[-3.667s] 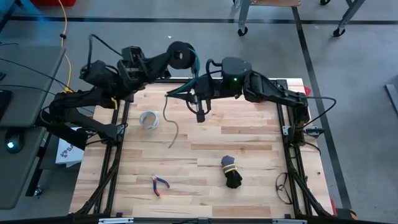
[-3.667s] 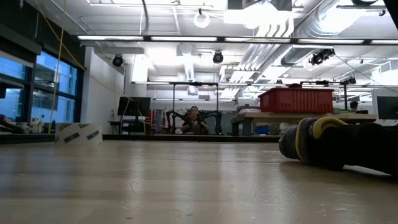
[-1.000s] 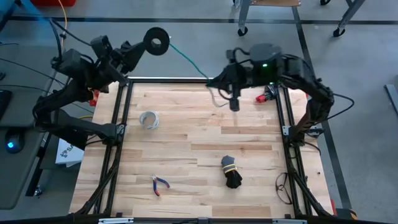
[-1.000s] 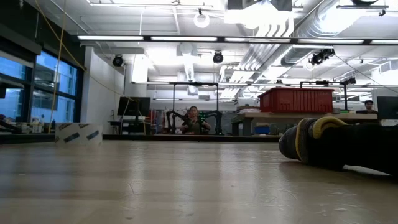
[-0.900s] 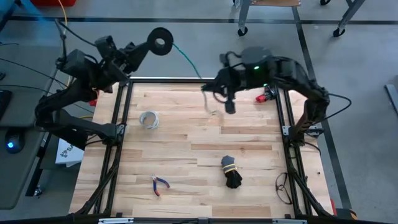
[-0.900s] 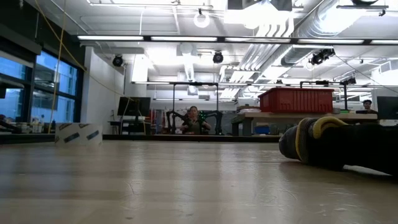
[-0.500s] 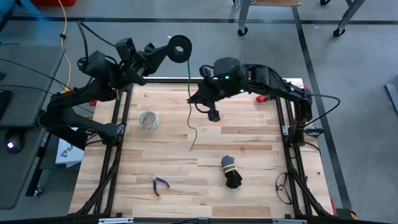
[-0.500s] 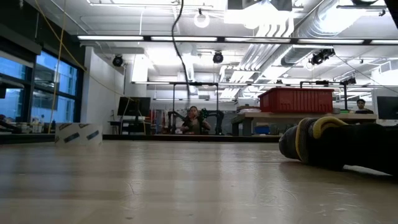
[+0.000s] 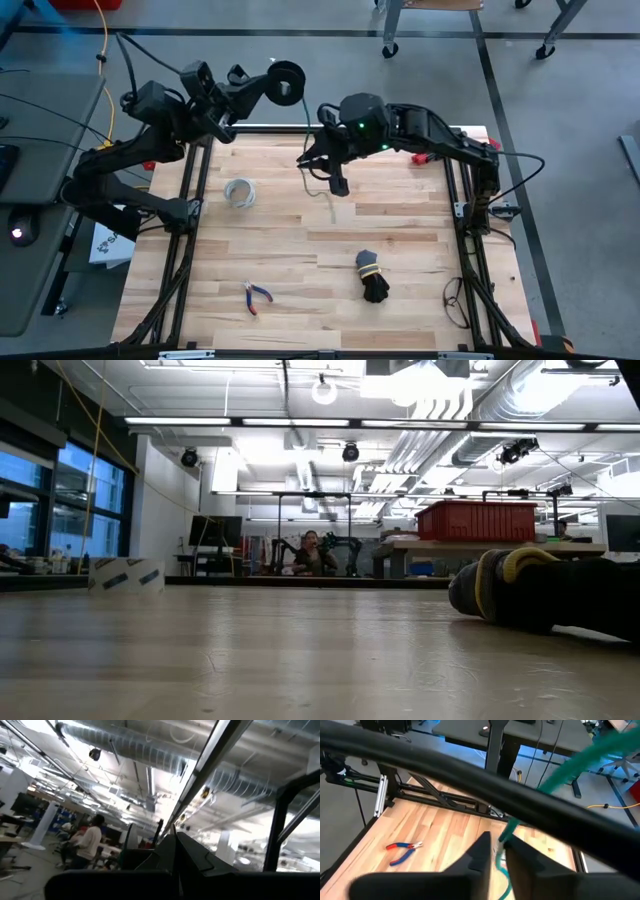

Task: Coil cords
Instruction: Coil the green wire on the spool

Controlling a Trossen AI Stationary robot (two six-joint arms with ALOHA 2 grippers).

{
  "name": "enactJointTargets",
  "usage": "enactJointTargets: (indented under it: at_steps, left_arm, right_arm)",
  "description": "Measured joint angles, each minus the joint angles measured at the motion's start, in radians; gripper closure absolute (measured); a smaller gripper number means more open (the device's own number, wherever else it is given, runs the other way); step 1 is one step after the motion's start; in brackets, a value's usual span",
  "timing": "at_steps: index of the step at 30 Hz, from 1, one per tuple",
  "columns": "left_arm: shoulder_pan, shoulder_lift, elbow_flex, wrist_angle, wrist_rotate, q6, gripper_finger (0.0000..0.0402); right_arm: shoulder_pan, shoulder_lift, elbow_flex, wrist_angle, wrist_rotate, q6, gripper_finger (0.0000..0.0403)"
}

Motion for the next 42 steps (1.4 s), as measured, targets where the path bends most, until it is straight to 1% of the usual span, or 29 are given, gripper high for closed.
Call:
enactJointTargets:
  at_steps: [3,6,10,12,14,16,19,22,27,29,31,34,42]
  left_arm:
    - [0.010,-0.012,0.000,-0.049,0.003,0.009,0.0401]
    - [0.023,-0.034,0.000,-0.090,0.001,0.052,0.0401]
    - [0.039,-0.068,0.000,-0.127,-0.013,0.100,0.0401]
    - [0.046,-0.085,0.000,-0.136,-0.014,0.136,0.0401]
    - [0.049,-0.110,0.000,-0.167,-0.015,0.186,0.0401]
    - [0.050,-0.135,0.000,-0.217,-0.015,0.217,0.0401]
    - [0.050,-0.165,0.000,-0.306,-0.014,0.234,0.0401]
    - [0.050,-0.176,-0.001,-0.349,-0.012,0.221,0.0401]
    - [0.050,-0.155,-0.001,-0.291,0.029,0.180,0.0401]
    - [0.049,-0.141,-0.001,-0.261,0.047,0.170,0.0401]
    - [0.049,-0.132,-0.002,-0.241,0.057,0.162,0.0401]
    - [0.050,-0.124,-0.002,-0.207,0.062,0.153,0.0401]
    - [0.049,-0.117,-0.002,-0.163,0.065,0.149,0.0401]
  right_arm:
    - [0.000,0.000,0.000,-0.002,0.005,-0.003,0.0296]
    - [0.000,-0.004,0.000,-0.004,0.009,-0.007,0.0256]
    - [0.000,-0.013,0.000,-0.025,0.003,-0.008,0.0229]
    - [0.000,-0.013,0.000,-0.056,0.007,-0.028,0.0226]
    - [0.000,-0.014,0.000,-0.094,0.043,-0.057,0.0225]
    - [-0.002,-0.016,0.000,-0.102,0.090,-0.077,0.0226]
    - [-0.015,-0.033,0.000,-0.090,0.104,-0.079,0.0226]
    - [-0.032,-0.045,0.000,-0.032,0.057,-0.049,0.0226]
    - [-0.071,-0.049,0.000,0.101,-0.043,0.051,0.0226]
    - [-0.085,-0.050,0.000,0.140,-0.063,0.083,0.0226]
    - [-0.096,-0.050,0.000,0.169,-0.079,0.111,0.0226]
    - [-0.110,-0.050,0.000,0.198,-0.133,0.161,0.0226]
    - [-0.108,-0.033,0.000,0.217,-0.157,0.189,0.0226]
